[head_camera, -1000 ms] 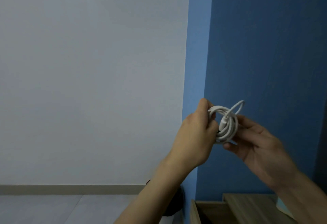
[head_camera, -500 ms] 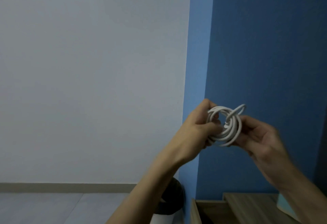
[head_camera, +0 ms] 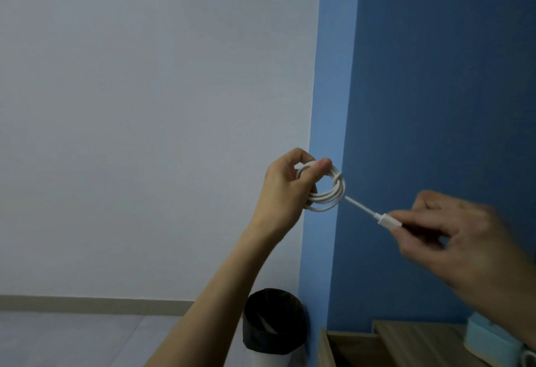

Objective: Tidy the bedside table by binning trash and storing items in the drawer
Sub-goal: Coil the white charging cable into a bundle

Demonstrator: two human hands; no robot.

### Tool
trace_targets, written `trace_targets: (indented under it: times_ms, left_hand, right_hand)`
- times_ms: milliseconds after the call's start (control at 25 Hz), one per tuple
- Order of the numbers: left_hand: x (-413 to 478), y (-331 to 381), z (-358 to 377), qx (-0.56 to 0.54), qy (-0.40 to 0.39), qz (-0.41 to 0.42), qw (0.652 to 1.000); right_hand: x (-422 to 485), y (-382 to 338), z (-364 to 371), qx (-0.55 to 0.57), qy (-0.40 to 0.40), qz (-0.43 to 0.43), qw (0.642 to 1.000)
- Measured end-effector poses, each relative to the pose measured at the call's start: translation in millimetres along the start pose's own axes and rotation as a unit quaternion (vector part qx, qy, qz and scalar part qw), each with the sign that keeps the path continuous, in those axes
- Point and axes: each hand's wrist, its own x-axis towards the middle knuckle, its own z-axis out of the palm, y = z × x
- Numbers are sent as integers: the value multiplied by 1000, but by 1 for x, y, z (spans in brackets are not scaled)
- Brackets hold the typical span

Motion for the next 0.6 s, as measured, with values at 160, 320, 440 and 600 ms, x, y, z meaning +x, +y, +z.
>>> trace_targets:
  times_ms: [160,320,440,600]
  left_hand:
    - [-6,-6,8,28,-10,7,1000]
    - [-15,-5,19,57,-45,46,996]
    - [-22,-3,23,34,-71,59,995]
    - [-26,-2,22,-4,-88,67,994]
  right_hand:
    - [0,-11,1,50,82,12,995]
    - [5,-20,15,265,73,64,959]
    - [11,-24,20,201,63,48,976]
    - [14,-26,21,-21,117,-10,993]
